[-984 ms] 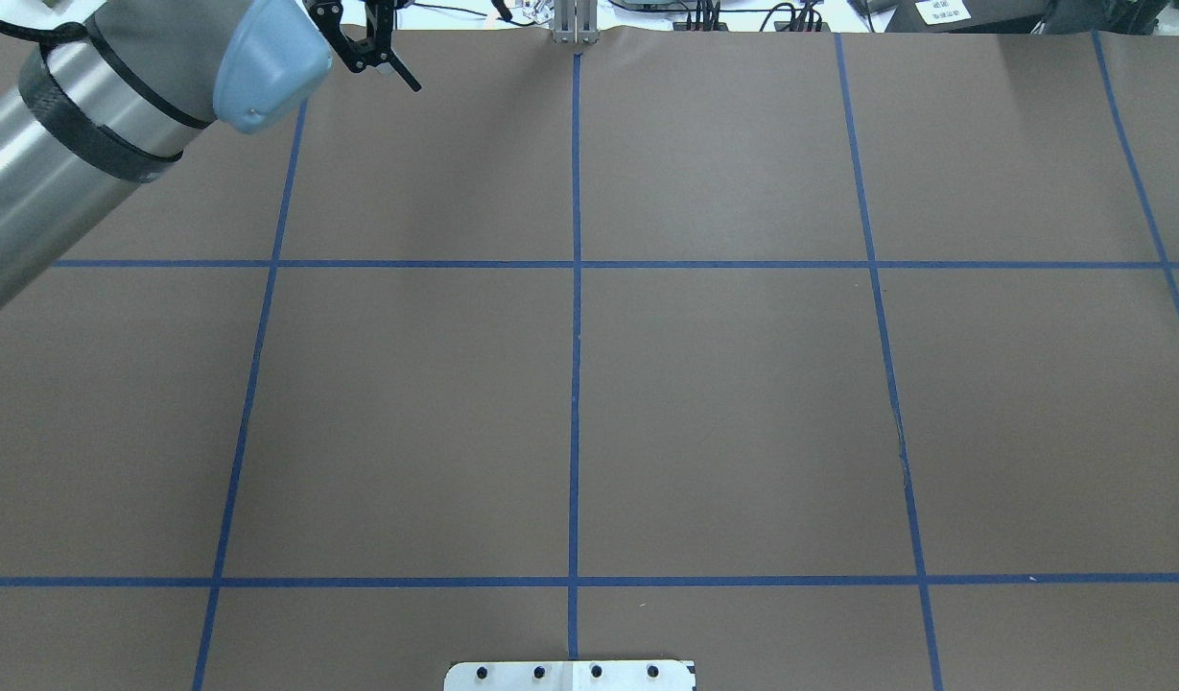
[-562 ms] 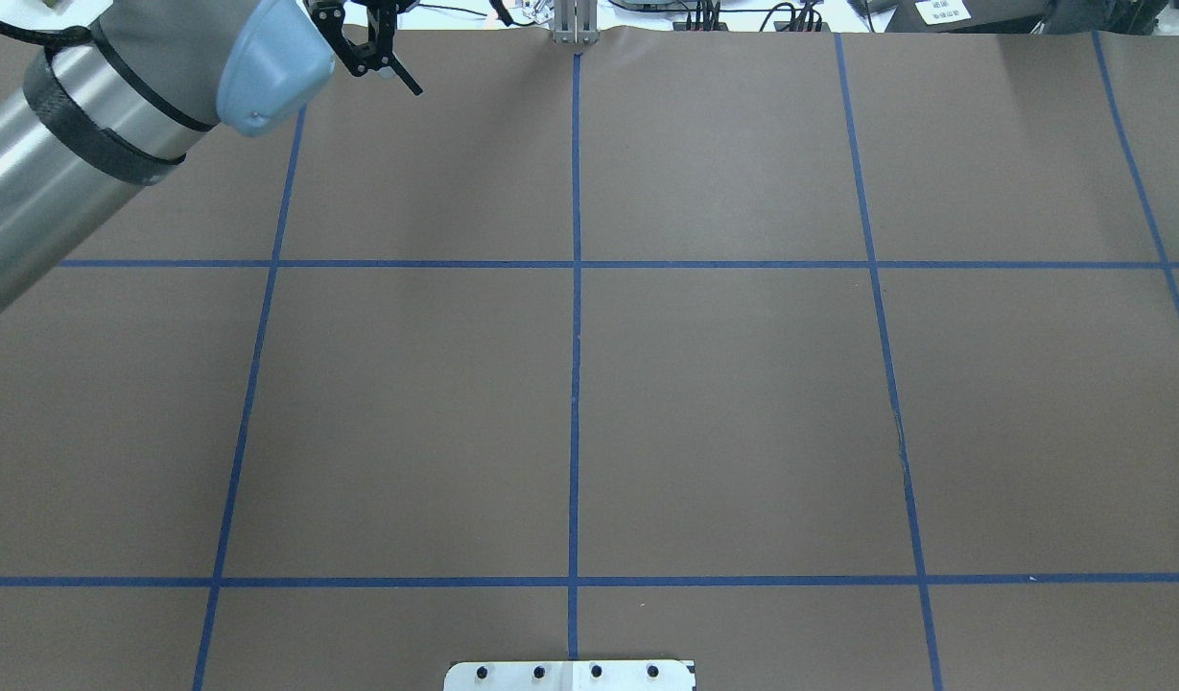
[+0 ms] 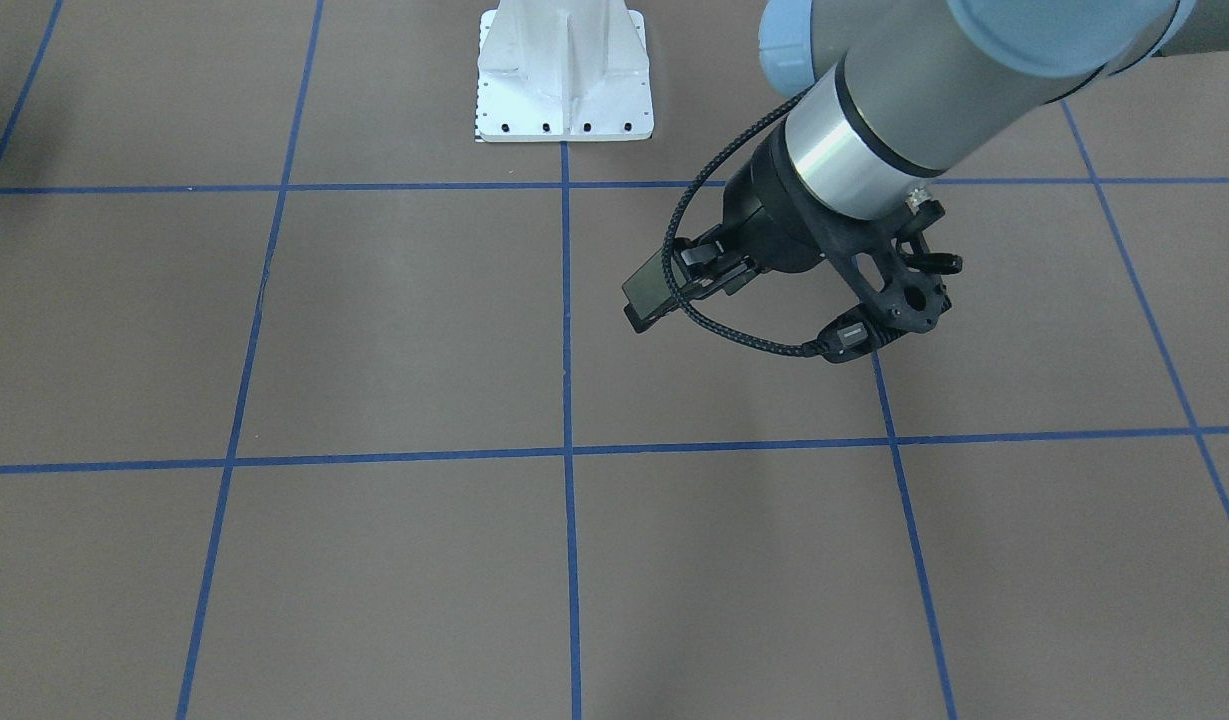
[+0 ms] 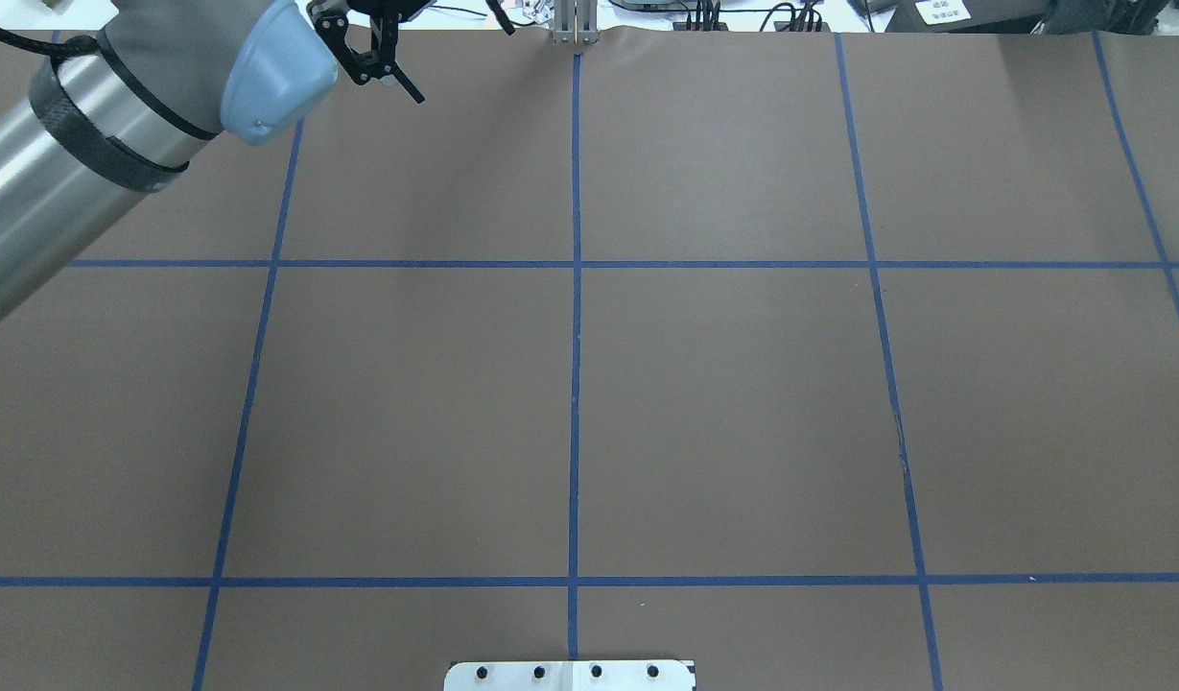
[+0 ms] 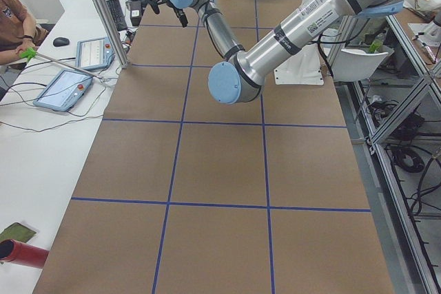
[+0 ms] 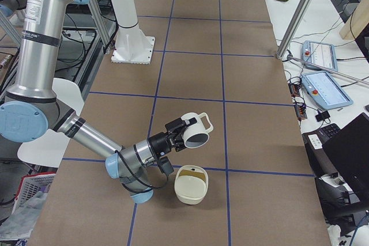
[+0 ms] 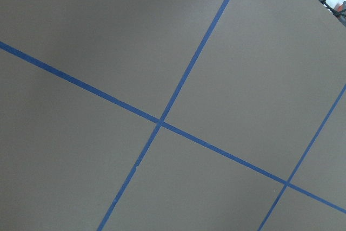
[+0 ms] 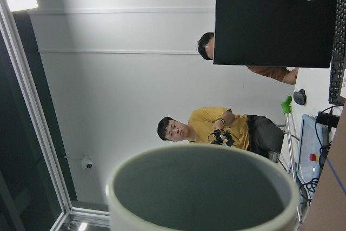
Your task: Left arm hands cup to right arm to dump lemon
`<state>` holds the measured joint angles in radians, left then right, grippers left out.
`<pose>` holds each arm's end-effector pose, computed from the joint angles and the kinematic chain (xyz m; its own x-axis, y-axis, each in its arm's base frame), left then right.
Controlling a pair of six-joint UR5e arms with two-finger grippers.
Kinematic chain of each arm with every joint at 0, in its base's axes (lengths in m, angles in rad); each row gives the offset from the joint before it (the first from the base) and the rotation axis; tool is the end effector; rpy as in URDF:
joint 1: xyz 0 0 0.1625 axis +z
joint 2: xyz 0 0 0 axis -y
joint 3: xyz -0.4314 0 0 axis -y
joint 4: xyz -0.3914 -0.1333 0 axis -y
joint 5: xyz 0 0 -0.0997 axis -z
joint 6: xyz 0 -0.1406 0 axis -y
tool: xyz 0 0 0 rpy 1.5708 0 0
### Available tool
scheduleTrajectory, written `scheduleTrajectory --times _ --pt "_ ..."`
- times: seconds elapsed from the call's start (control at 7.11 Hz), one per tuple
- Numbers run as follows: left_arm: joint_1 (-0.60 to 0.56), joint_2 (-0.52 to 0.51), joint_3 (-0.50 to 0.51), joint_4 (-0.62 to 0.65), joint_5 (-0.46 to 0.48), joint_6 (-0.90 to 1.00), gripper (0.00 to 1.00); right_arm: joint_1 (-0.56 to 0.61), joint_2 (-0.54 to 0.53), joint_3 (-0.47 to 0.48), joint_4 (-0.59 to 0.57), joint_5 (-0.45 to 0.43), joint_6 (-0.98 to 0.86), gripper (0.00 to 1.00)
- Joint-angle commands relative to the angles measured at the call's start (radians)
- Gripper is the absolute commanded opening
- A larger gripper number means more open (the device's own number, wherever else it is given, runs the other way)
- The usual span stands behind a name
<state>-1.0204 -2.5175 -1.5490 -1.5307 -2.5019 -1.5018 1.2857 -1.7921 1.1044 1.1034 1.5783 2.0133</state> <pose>0.3558 -0.6191 0.0781 0.3432 -0.4806 -0.8070 0.1608 0.8766 -0.4536 0.0436 -0.3213 0.6838 -0.5127 -0.2270 0.8280 -0.8168 0.4260 -0.3890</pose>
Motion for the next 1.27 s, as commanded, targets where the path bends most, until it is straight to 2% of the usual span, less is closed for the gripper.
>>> scheduleTrajectory --times 0.0,0.56,0.84,1.12 --pt "0.0 0.003 0.0 0.0 0.0 0.0 1.0 0.001 -0.01 -0.006 -0.042 0.083 -0.263 0.15" --pt "0.0 0.005 0.001 0.0 0.0 0.0 1.0 0.003 -0.075 -0.005 -0.187 0.092 -0.835 0.16" --pt "0.0 0.005 0.001 0.0 0.0 0.0 1.0 0.017 -0.076 0.017 -0.24 0.088 -0.929 0.16" --pt "0.0 0.005 0.0 0.0 0.0 0.0 1.0 0.029 -0.076 0.165 -0.406 0.091 -0.918 0.16"
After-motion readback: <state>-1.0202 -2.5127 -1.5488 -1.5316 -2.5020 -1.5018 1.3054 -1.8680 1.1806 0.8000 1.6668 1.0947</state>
